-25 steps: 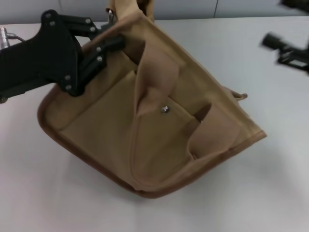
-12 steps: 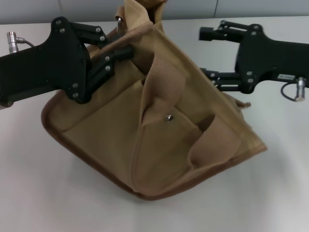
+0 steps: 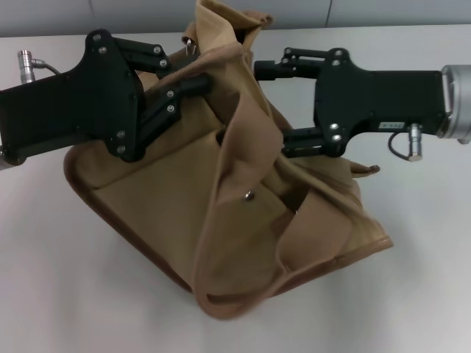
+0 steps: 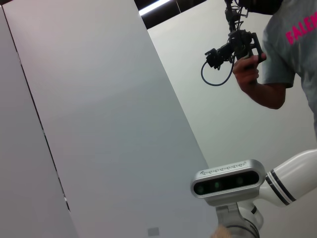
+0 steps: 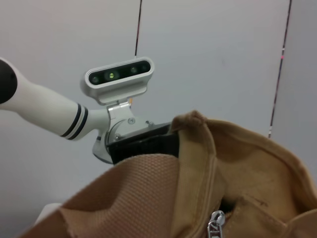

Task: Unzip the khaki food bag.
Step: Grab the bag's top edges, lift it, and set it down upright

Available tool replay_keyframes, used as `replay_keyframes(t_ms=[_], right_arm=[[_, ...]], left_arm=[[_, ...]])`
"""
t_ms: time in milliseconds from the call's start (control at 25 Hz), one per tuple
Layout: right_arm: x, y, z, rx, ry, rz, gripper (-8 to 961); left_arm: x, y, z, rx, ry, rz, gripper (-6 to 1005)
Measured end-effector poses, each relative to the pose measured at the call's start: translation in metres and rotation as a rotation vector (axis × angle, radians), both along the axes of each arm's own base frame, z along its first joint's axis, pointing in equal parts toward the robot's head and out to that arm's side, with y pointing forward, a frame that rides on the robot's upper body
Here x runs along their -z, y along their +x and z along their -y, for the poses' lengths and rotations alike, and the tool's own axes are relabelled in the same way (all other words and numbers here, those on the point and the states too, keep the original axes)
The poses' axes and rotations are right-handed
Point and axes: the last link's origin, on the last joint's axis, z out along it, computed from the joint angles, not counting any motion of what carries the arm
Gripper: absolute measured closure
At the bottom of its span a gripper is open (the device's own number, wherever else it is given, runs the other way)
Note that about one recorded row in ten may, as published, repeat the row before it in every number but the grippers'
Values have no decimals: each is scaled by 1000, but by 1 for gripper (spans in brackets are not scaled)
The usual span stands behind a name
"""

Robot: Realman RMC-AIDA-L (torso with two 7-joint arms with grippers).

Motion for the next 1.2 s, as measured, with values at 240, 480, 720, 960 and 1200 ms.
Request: replay_keyframes(t_ms=[240,480,720,960,1200], right_arm=[[7,-6,-3,14,-19,14,209],[14,-13,-4,22,-30,12,399],[20,-18,-1,6,-47,13,650],[25,-18,-1,13,-50,29,780],[22,-16,-2,64,-37,-3,908]], left_arm=[[1,1,0,5,-3,1,908],[2,3,1,13,-14,2,908],[2,3,2,21,-21,3,908],[3,3,4,28,-29,2,907],[3,2,7,29,-31,9,907]])
